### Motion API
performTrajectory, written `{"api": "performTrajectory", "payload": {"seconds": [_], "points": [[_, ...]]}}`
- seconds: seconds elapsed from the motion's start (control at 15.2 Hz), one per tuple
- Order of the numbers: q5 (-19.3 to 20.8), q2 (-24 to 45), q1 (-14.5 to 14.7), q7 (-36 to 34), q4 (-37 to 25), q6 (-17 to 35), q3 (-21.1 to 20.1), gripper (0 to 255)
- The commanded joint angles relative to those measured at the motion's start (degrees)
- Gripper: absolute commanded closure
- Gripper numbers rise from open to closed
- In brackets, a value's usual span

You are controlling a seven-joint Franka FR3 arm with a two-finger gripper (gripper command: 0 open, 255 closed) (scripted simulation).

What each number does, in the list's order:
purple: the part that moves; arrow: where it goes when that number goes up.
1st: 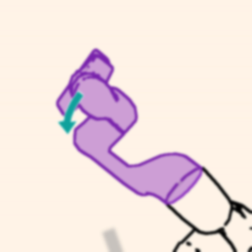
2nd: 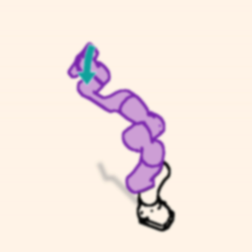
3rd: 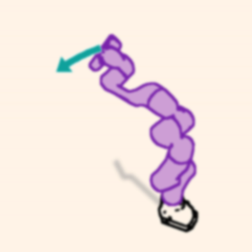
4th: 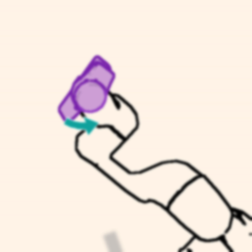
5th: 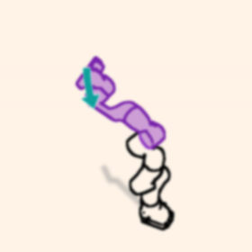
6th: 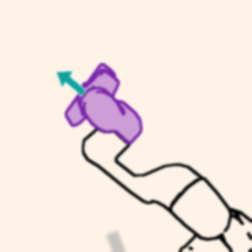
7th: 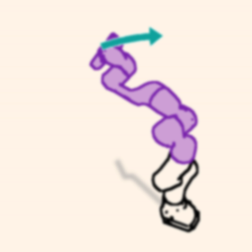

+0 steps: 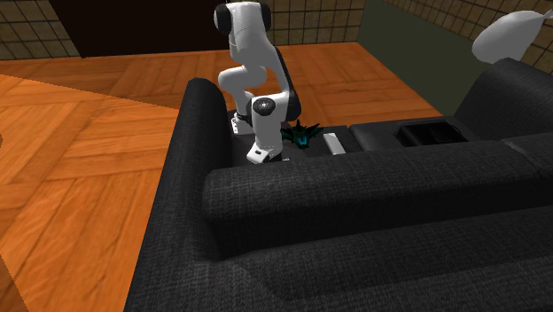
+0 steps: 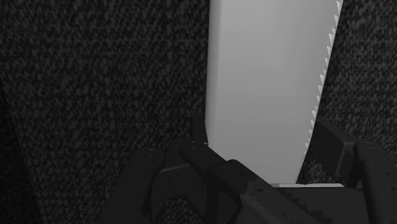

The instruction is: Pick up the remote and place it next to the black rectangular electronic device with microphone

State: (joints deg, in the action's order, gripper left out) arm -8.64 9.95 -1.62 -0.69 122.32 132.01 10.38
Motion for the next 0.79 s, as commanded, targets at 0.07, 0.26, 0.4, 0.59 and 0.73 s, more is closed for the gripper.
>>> {"api": "performTrajectory", "payload": {"seconds": [0.07,0.26,0.4,0.59,0.73], "points": [[0.00,0.00,0.00,0.00,0.00,0.00,0.00,255],[0.20,-0.47,0.03,-0.18,-0.23,-0.68,0.04,255],[0.56,-1.37,0.07,-0.51,-0.76,-2.07,0.13,255],[1.08,-2.65,0.13,-0.98,-1.62,-4.17,0.22,255],[1.39,-3.45,0.15,-1.27,-2.26,-5.58,0.28,255]]}}
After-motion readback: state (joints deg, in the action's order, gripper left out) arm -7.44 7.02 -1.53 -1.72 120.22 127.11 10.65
